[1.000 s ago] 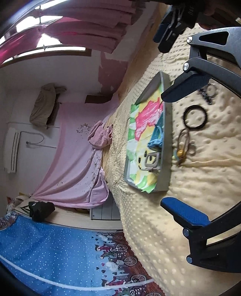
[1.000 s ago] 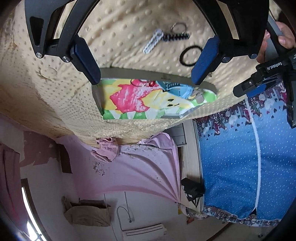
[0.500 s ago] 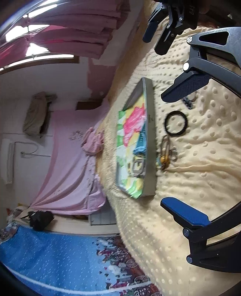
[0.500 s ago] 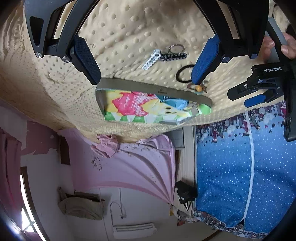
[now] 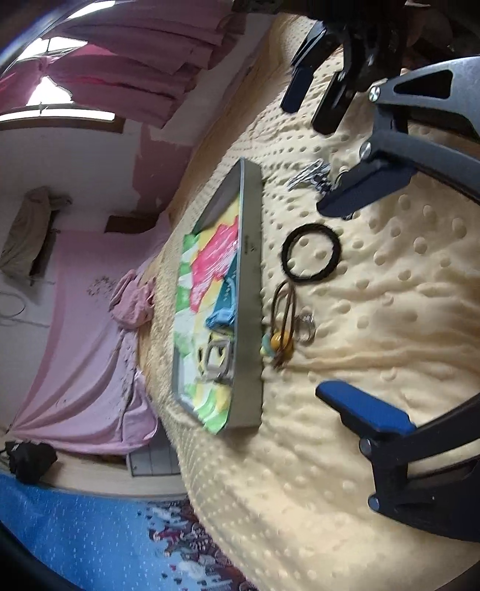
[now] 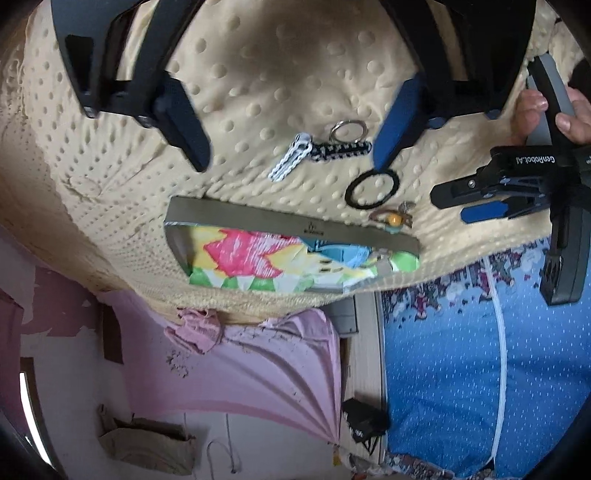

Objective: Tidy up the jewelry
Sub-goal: 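Withdraw both open tools from the tray back over the remaining jewelry, then grasp the black hair tie with the left tool while the right tool grasps the white chain keychain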

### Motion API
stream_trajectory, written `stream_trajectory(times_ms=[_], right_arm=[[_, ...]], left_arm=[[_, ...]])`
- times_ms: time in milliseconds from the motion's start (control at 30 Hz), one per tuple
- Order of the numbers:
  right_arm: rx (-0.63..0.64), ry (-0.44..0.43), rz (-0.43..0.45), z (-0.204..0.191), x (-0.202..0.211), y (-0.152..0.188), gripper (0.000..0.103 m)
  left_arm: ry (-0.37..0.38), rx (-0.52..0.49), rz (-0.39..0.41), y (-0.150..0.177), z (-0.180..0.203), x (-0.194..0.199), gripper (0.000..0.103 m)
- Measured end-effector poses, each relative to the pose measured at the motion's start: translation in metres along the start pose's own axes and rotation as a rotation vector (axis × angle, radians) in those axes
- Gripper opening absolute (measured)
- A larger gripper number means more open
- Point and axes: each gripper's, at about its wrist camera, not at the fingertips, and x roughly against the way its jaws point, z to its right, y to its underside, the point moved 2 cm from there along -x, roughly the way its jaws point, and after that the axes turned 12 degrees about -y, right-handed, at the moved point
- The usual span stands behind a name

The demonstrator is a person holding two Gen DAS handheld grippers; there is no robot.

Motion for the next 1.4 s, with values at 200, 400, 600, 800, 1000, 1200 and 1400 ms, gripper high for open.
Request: stream_trajectory(times_ms=[200,400,600,800,1000,1200,1400], right_arm=[[-0.023,-0.007,-0.058,0.004,-0.019,0.004,0.059],[-0.067,-0.027,-0.106,0.012,-0.038,0.008,0.05],[-0.084,-0.036,-0.12,0.015,-0.052,0.009,0.04],[-0.082,-0.039,-0.131,0.013,-0.057,0.012,0.032],[-0.068,-0.046,-0.136,0.009,-0.057,0.013,0.016],[-0.062,-0.055,-0.104,0.007,-0.049,0.012,0.014],[-0.036,-0.042,-0.033,0.002,-0.034,0.009,0.014]], left_arm=[[0.024,-0.038,-0.08,0.003,0.01,-0.017,0.053],[0.054,-0.018,-0.125,0.001,0.012,-0.03,0.048],[0.063,0.023,-0.157,-0.003,0.013,-0.042,0.042],[0.066,0.015,-0.178,-0.002,0.019,-0.048,0.023],[0.075,0.039,-0.181,0.0,0.013,-0.045,0.006],[0.068,0.034,-0.154,-0.001,0.013,-0.031,0.006],[0.065,0.061,-0.124,-0.011,0.015,-0.017,0.006]])
